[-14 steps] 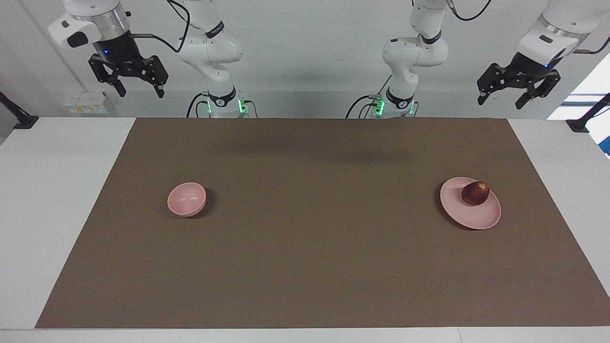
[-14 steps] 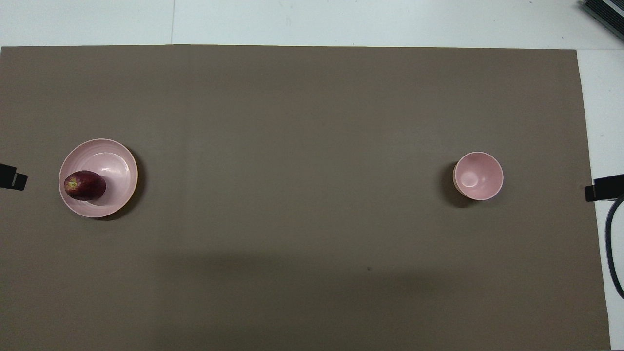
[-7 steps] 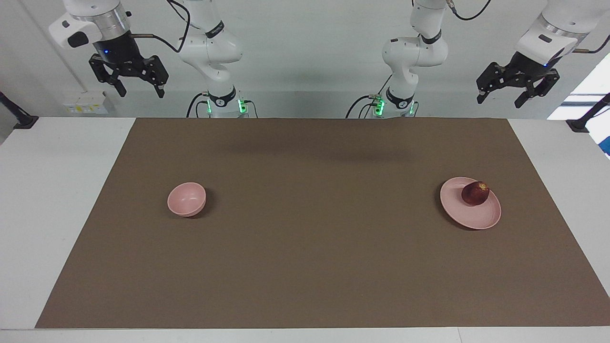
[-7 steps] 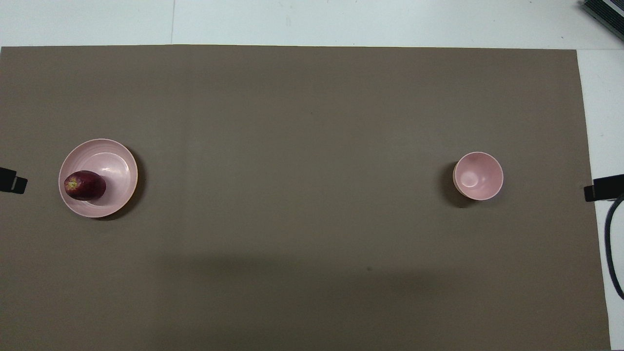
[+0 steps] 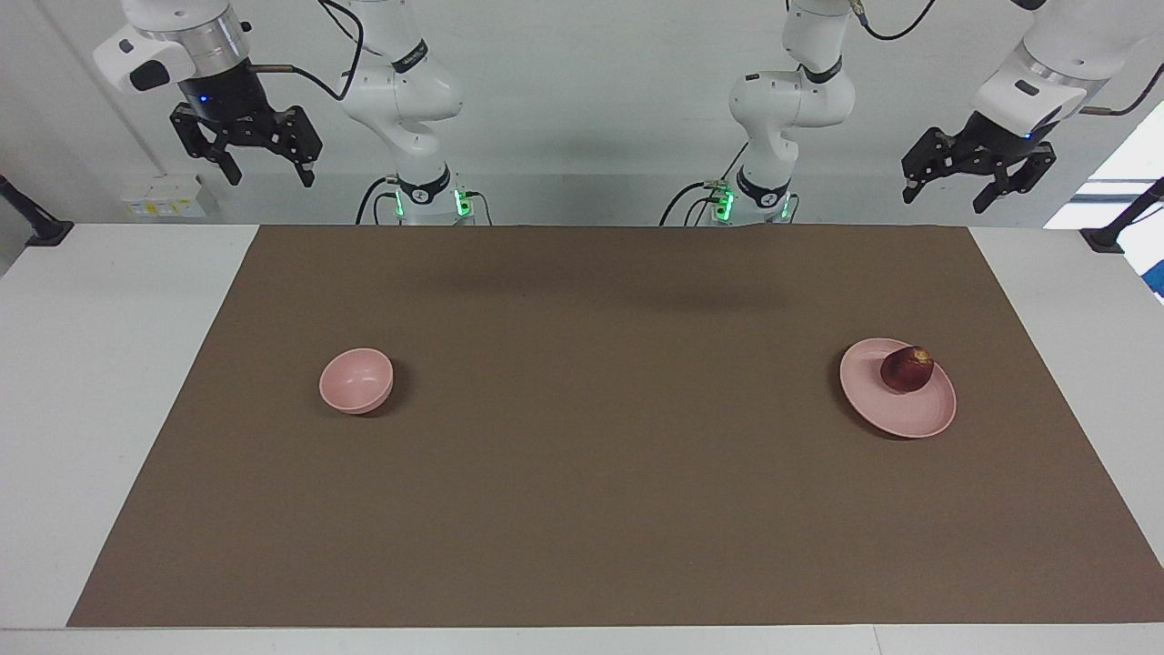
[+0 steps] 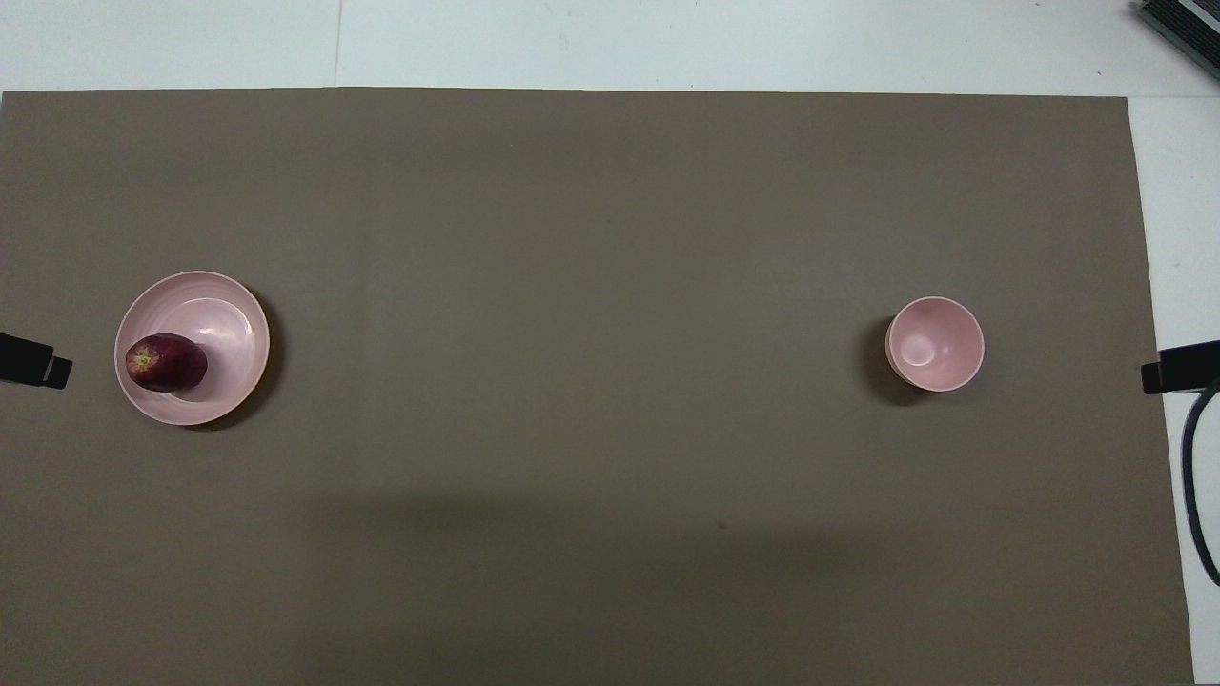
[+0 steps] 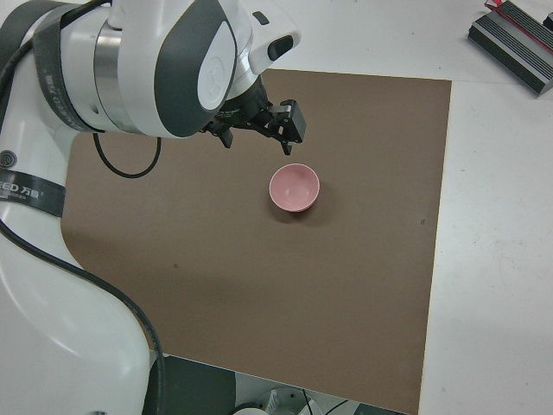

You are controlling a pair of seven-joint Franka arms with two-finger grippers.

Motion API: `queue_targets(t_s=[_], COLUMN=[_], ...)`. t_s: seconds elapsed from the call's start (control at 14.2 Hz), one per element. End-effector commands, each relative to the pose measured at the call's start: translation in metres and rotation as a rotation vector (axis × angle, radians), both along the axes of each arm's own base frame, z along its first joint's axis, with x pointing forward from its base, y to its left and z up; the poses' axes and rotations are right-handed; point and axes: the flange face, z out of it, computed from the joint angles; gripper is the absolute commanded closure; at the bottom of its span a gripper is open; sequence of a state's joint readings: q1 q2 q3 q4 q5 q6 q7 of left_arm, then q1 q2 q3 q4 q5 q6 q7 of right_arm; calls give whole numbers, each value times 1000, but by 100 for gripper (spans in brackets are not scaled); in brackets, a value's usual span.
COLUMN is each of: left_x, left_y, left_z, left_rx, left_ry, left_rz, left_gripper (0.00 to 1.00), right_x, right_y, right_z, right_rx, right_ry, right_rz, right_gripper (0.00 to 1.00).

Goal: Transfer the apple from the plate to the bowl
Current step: 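Reach the left gripper to the red apple on the plate and grasp it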

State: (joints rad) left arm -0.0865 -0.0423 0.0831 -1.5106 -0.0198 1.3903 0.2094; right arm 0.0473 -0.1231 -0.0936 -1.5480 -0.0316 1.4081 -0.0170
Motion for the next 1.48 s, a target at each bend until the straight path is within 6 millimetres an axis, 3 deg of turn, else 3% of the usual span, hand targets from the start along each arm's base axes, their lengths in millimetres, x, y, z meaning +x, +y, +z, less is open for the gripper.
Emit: queue_targets(t_s=[0.0, 0.28, 0.56, 1.06, 1.41], left_x=[0, 13, 12, 38, 43], left_y=[21, 42, 71, 96, 116], left_z=[-40, -107, -158, -238, -282], left_rx=[-24, -25, -68, -118, -108], left_ry=[-2, -54, -55, -109, -130], left_rz=[20, 35, -6, 27, 25], left_gripper=[0, 0, 0, 0, 0], right_x=[-5, -5, -5, -5, -5], right_y=[1, 1, 1, 1, 1], right_z=[-1, -1, -1, -1, -1], right_rx=[16, 16, 16, 16, 16], right_ry=[-14, -14, -14, -14, -14], right_rz=[15, 15, 15, 15, 15], right_gripper=[0, 0, 0, 0, 0])
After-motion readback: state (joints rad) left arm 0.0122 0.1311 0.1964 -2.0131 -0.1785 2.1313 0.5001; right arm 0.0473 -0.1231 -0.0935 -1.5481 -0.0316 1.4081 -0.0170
